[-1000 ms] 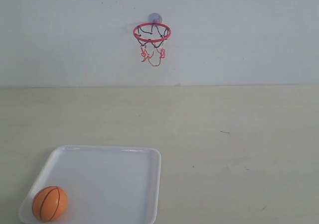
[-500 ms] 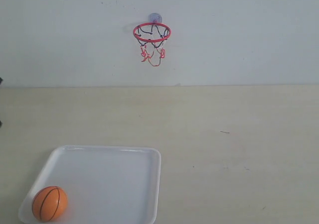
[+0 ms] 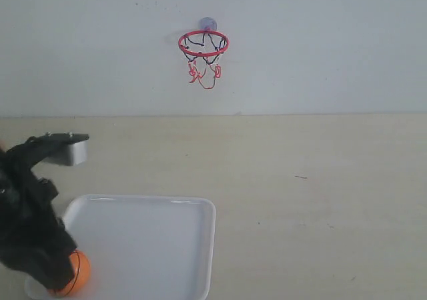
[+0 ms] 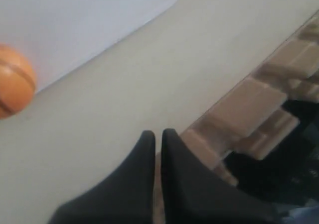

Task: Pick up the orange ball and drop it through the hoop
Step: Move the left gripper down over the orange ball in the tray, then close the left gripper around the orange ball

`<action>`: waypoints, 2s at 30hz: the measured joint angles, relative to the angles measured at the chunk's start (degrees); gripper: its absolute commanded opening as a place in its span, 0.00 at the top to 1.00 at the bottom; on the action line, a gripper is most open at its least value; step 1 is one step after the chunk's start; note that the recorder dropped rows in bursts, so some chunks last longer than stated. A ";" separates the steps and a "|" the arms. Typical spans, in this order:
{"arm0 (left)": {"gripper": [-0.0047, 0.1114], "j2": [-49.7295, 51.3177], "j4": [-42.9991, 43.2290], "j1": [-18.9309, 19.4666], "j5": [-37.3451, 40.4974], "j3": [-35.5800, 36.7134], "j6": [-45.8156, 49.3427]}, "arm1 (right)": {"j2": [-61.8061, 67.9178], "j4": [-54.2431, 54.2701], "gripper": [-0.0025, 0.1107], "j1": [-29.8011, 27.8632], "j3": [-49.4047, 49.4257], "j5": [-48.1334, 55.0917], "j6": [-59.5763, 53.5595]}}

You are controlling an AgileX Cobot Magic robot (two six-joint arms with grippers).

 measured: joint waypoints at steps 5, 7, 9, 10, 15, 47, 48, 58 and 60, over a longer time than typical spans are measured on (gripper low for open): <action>0.92 -7.09 18.41 -1.16 -14.85 7.40 -10.15 | 0.00 0.00 0.98 0.00 0.00 0.00 0.00; 0.90 -8.13 20.84 -1.16 -22.30 8.08 -13.35 | 0.00 0.00 0.98 0.00 0.00 0.00 0.00; 0.83 -8.53 20.57 -1.19 -27.90 8.12 -16.23 | 0.00 0.00 0.98 0.00 0.00 0.00 0.00; 0.78 -8.53 20.20 -1.19 -30.06 8.12 -17.01 | 0.00 0.00 0.98 0.00 0.00 0.00 0.00; 0.46 -7.43 19.25 -1.19 -32.50 8.22 -18.29 | 0.00 0.00 0.98 0.00 0.00 0.00 0.00; 0.39 11.02 18.33 -1.19 -28.17 8.22 -23.80 | 0.00 0.00 0.98 0.00 0.00 0.00 0.00; 0.48 11.02 18.33 -1.19 -28.17 8.22 -23.80 | 0.00 0.00 0.98 0.00 0.00 0.00 0.00; 0.92 11.10 18.33 -1.19 -29.61 8.22 -23.80 | 0.00 0.00 0.98 0.00 0.00 0.00 0.00; 0.92 10.29 19.79 -1.19 -29.64 8.22 -23.80 | 0.00 0.00 0.98 0.00 0.00 0.00 0.00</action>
